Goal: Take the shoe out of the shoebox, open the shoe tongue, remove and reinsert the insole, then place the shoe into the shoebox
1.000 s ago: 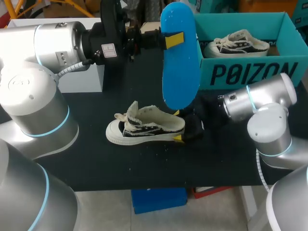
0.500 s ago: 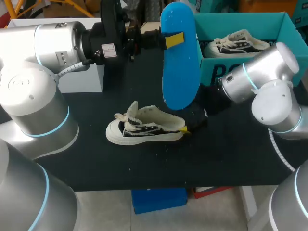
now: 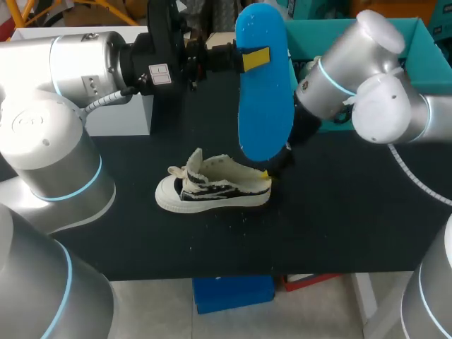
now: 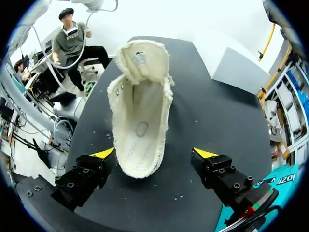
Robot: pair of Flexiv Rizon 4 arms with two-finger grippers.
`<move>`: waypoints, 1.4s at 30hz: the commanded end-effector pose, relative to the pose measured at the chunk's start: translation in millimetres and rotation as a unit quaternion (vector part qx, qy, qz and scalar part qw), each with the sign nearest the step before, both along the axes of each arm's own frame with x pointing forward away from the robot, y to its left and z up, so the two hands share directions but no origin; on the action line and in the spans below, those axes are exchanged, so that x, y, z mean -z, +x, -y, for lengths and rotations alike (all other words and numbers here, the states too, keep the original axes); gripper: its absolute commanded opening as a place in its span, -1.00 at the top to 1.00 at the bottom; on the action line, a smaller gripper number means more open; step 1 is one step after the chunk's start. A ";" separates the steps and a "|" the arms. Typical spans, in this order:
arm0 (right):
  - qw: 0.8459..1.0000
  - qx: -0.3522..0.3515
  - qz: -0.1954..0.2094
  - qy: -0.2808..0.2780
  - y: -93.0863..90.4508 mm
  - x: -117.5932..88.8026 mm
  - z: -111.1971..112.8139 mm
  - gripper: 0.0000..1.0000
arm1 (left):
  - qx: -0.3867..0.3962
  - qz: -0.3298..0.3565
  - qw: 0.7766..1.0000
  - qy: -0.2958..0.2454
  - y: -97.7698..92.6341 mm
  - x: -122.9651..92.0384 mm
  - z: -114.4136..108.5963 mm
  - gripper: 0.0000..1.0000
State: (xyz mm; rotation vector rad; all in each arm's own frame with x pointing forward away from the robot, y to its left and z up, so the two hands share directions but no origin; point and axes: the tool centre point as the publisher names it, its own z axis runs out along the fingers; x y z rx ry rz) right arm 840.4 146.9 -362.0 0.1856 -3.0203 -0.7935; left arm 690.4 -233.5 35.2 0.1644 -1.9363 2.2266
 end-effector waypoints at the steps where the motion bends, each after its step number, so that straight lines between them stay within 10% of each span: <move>1: 0.990 0.003 0.016 -0.138 5.8 -8.6 -13.1 -1.00 | -0.002 0.000 1.000 0.000 -0.6 0.6 1.2 1.00; 19: 0.971 -0.027 0.023 -0.237 18.7 -4.6 -56.4 -1.00 | -0.002 0.000 1.000 0.000 -0.6 0.6 1.2 1.00; 42: 0.973 -0.013 0.007 -0.232 19.9 25.9 -74.3 -1.00 | -0.002 0.000 1.000 0.000 -0.6 0.6 1.2 1.00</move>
